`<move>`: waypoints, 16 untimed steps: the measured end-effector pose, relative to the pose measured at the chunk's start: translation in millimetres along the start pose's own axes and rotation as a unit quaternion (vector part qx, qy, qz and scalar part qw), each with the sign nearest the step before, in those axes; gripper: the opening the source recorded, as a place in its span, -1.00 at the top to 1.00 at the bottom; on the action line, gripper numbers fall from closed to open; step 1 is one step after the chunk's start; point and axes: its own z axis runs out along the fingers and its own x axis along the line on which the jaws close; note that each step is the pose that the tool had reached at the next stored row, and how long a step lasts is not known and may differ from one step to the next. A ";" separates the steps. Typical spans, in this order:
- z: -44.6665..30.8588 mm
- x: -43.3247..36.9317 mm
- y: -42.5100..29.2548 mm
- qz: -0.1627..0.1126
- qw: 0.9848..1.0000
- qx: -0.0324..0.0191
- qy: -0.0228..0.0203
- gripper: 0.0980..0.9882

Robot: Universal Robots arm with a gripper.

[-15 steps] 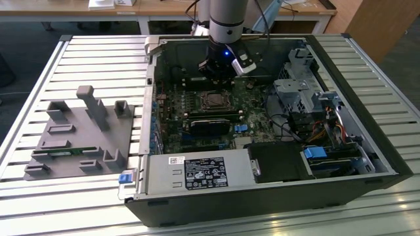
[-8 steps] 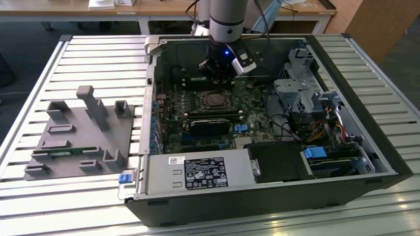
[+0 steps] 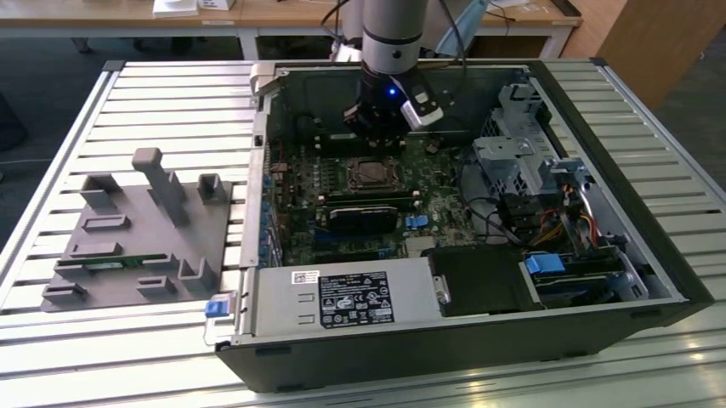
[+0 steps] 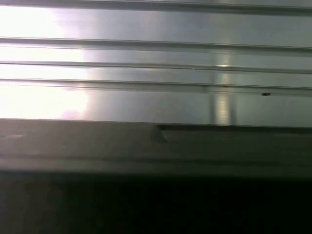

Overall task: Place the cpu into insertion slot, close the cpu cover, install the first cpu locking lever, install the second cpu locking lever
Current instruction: 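Install the first cpu locking lever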

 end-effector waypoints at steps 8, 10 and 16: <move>3.0 -0.7 2.6 0.000 1.000 0.004 0.000 0.98; 0.5 -1.1 3.3 0.000 1.000 0.003 -0.001 0.98; -11.4 -1.1 3.1 0.000 1.000 0.003 0.000 0.98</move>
